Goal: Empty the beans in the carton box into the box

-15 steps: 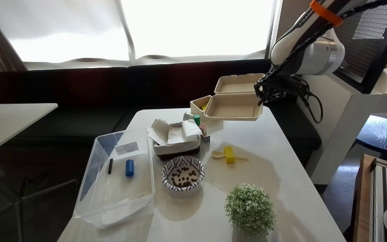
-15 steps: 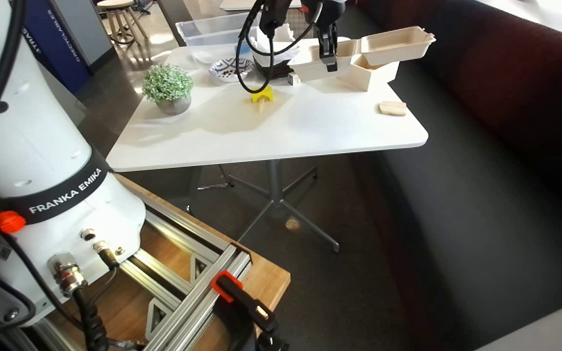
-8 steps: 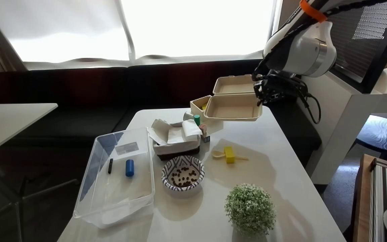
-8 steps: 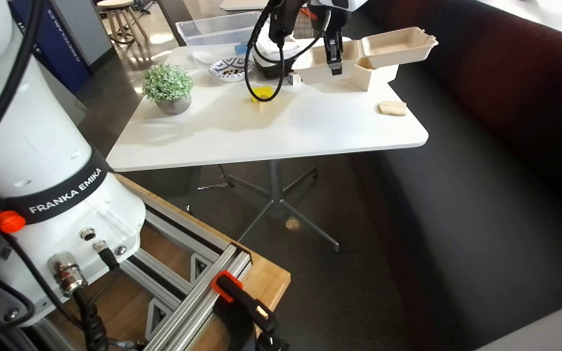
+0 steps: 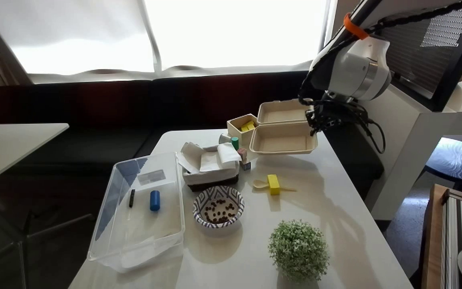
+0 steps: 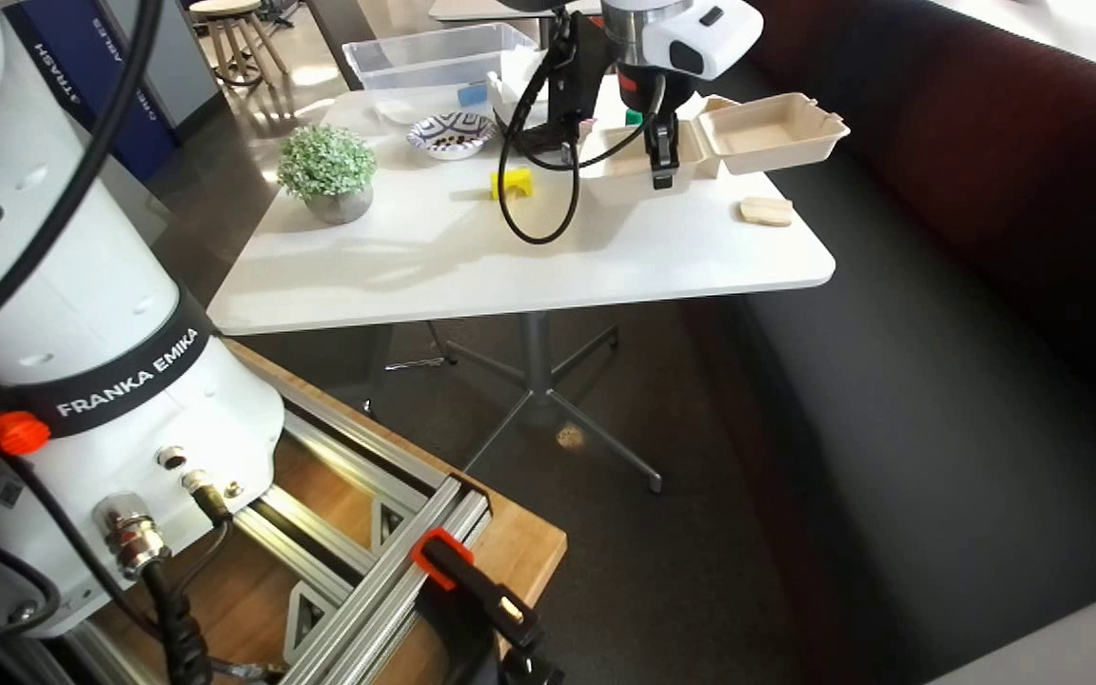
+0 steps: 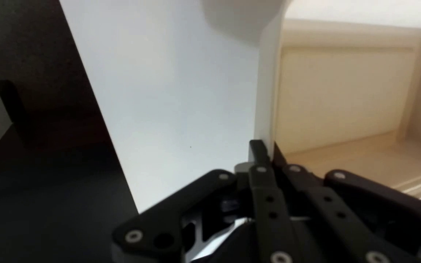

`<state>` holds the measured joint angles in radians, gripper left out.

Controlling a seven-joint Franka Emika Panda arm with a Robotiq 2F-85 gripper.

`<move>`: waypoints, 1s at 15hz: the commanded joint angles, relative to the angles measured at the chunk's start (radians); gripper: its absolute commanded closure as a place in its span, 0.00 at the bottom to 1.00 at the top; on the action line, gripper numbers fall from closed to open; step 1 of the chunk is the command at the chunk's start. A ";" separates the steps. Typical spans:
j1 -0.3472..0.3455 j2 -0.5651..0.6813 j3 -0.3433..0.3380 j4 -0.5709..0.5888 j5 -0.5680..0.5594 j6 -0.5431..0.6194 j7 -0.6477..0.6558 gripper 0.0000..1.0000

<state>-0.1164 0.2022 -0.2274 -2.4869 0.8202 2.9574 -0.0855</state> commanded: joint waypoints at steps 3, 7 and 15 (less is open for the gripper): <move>-0.060 0.103 0.038 0.060 0.042 -0.046 -0.103 0.99; -0.084 0.149 0.049 0.083 0.036 -0.042 -0.110 0.99; -0.095 0.170 0.045 0.094 0.012 -0.042 -0.087 0.63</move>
<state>-0.2024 0.3694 -0.1878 -2.4030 0.8302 2.9407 -0.1639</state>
